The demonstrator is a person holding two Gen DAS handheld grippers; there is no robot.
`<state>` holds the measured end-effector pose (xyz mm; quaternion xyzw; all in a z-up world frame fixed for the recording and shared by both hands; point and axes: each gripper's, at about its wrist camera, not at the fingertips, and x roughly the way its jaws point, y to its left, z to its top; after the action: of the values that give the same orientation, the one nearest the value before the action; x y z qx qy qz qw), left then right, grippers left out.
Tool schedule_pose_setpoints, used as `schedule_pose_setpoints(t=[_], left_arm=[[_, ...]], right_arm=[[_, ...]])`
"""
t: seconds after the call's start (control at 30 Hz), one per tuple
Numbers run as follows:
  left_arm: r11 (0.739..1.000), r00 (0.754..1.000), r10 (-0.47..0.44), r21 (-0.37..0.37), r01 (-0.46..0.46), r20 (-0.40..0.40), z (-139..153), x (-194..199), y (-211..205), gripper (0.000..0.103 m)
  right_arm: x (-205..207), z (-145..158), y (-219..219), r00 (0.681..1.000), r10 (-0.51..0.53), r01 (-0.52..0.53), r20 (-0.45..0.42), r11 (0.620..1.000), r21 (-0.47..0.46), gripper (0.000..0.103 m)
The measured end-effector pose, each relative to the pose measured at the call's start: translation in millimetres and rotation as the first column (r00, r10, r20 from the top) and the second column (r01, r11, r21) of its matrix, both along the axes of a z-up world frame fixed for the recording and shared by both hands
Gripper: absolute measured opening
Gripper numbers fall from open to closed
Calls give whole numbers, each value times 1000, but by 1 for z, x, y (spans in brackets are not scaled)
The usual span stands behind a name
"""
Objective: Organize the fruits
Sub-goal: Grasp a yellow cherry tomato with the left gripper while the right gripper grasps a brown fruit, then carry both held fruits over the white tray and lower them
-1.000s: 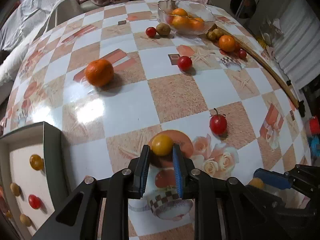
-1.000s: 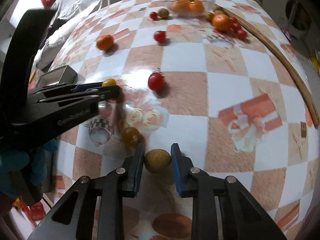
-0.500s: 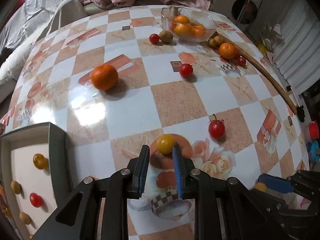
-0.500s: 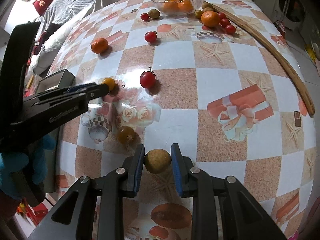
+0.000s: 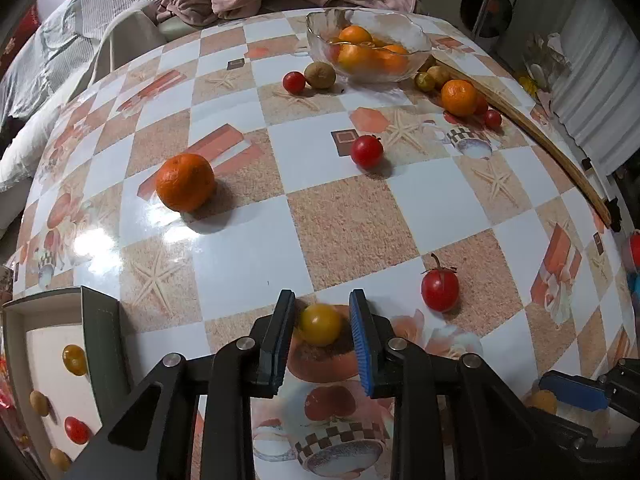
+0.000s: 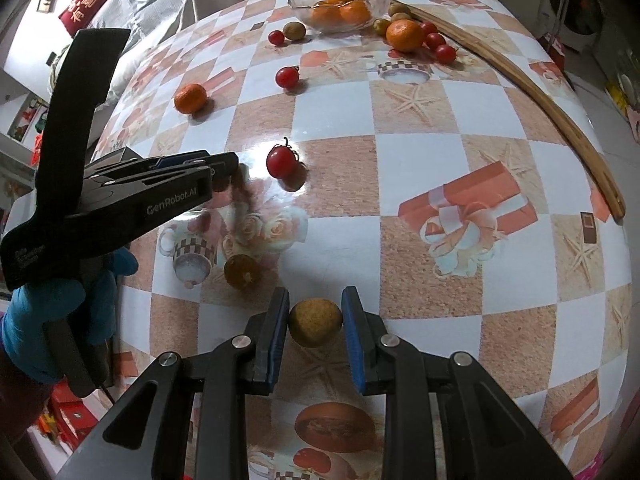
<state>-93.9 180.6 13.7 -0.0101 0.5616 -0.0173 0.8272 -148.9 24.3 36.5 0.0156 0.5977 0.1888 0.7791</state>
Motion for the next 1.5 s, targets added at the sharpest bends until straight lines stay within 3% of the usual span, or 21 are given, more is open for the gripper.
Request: schedule_pose_setpoints(t=[0.1, 0.3, 0.93, 1.23, 1.5], left_arm=[[999, 1000, 11, -50, -12, -12, 1, -1, 7, 21], [996, 999, 35, -82, -36, -13, 12, -12, 15, 21], [982, 989, 144, -125, -139, 35, 59, -80, 65, 21], [957, 962, 269, -126, -262, 40, 67, -128, 112, 21], [911, 915, 402, -110, -398, 16, 61, -180, 157, 21]], right_arm=[[1, 2, -1, 1000, -3, 3, 2, 1000, 3, 30], [3, 8, 1, 1000, 2, -2, 12, 1000, 5, 30], [2, 28, 54, 992, 117, -117, 44, 993, 2, 30], [-8, 37, 110, 968, 243, -243, 60, 970, -3, 30], [-23, 40, 172, 926, 372, -374, 63, 928, 9, 30]])
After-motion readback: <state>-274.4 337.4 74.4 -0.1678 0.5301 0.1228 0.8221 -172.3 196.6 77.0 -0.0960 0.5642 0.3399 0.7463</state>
